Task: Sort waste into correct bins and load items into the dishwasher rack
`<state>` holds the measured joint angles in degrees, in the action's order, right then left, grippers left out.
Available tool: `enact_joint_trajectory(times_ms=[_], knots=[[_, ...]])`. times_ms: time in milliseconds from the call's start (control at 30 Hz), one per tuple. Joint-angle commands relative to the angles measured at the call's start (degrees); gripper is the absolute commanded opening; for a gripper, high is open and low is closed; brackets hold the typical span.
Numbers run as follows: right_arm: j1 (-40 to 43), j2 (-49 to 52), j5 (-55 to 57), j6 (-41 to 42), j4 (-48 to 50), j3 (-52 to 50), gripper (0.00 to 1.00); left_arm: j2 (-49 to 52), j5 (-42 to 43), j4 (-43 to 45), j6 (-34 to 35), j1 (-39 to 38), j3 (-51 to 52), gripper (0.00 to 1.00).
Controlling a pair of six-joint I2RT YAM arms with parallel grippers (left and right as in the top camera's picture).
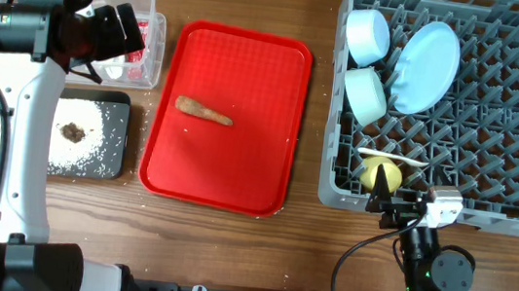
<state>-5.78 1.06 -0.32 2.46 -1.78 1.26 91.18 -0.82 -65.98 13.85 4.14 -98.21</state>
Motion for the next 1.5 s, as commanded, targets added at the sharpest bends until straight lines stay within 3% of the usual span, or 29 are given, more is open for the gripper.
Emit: enact_joint_trajectory(times_ms=[0,1000,1300,1467], knots=[[0.35,-0.90,0.52,-2.32,1.38,-0.50,1.00,0.39,-0.31,0.15,0.31,0.15,-0.04,1.00],[0.39,-0.79,0.33,-2.32,2.25,-0.96,1.00,0.28,-0.35,0.13,0.28,0.15,-0.04,1.00],[0.39,-0.79,0.33,-2.32,2.25,-0.96,1.00,-6.58,-0.28,-0.76,0.33,0.15,-0.04,1.00],[0.39,-0.79,0.33,-2.32,2.25,-0.96,1.00,-6.12,4.07,-0.13,0.33,0.11,-0.04,1.00]])
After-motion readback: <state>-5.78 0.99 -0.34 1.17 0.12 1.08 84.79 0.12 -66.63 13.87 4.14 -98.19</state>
